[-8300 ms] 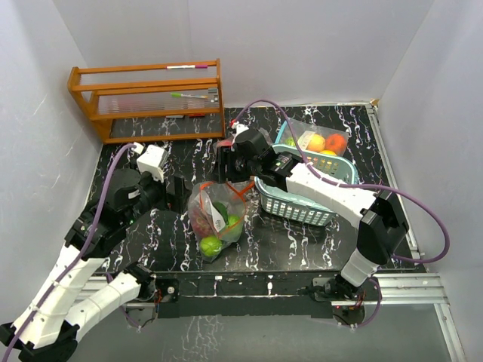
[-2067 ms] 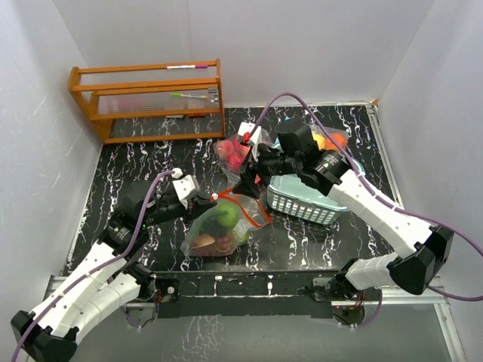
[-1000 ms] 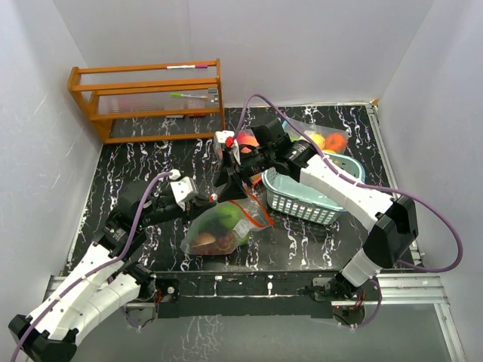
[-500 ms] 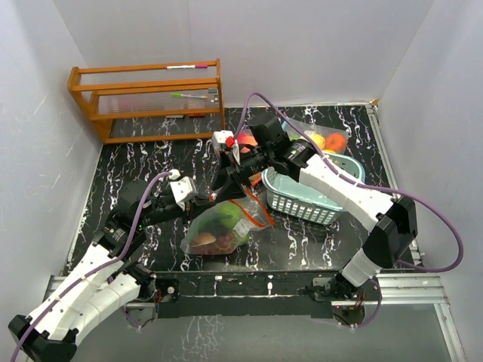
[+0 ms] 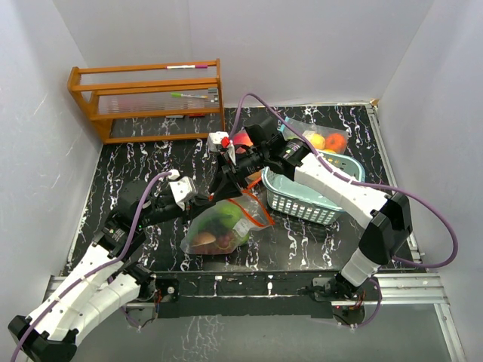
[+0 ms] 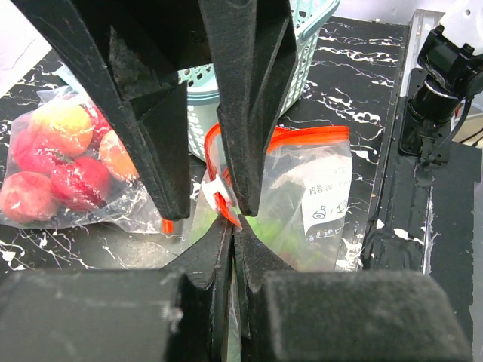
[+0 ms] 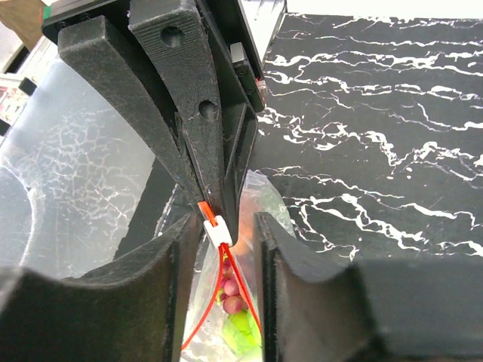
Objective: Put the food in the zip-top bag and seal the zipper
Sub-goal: Zip the zipper food storage bag at the center of the board.
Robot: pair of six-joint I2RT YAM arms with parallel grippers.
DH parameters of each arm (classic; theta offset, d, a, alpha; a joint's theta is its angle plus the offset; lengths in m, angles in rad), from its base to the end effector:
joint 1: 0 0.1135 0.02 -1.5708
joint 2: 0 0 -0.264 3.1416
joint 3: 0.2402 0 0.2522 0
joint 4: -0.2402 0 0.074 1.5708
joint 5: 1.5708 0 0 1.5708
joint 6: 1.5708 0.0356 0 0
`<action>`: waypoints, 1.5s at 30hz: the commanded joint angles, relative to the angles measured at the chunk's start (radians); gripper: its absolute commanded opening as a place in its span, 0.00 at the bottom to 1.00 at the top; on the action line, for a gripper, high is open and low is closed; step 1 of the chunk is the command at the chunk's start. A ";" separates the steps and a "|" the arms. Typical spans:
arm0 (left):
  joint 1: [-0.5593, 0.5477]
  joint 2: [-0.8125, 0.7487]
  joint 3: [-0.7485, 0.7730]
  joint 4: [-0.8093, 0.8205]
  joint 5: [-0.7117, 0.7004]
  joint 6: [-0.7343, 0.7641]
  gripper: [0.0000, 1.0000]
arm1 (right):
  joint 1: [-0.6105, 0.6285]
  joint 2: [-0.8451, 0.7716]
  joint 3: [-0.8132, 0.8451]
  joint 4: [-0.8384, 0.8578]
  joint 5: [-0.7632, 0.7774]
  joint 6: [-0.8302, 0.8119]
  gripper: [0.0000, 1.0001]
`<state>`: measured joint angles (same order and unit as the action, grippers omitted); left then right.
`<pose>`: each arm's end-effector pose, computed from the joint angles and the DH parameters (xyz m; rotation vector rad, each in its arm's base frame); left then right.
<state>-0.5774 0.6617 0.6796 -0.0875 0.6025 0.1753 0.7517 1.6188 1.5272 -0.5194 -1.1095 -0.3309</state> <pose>0.1219 -0.1035 0.3329 1.0335 1.3360 -0.7961 0.2381 0.2662 0.3630 -1.5955 1.3924 1.4404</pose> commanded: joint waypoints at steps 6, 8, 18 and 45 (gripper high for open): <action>0.000 -0.023 0.028 0.033 -0.003 0.001 0.00 | 0.004 0.004 0.057 -0.007 0.016 0.005 0.17; 0.000 -0.027 0.031 0.029 -0.012 0.004 0.00 | 0.004 0.007 0.055 -0.011 0.029 0.007 0.16; 0.000 -0.079 0.051 -0.001 -0.139 0.034 0.00 | 0.003 -0.055 0.015 -0.012 0.144 0.023 0.15; 0.000 -0.131 -0.013 0.168 -0.333 -0.038 0.00 | 0.004 -0.219 -0.255 0.156 0.271 0.195 0.15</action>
<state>-0.5846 0.5541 0.6525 -0.0441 0.3462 0.1448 0.7635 1.4437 1.2938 -0.3580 -0.8604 -0.1696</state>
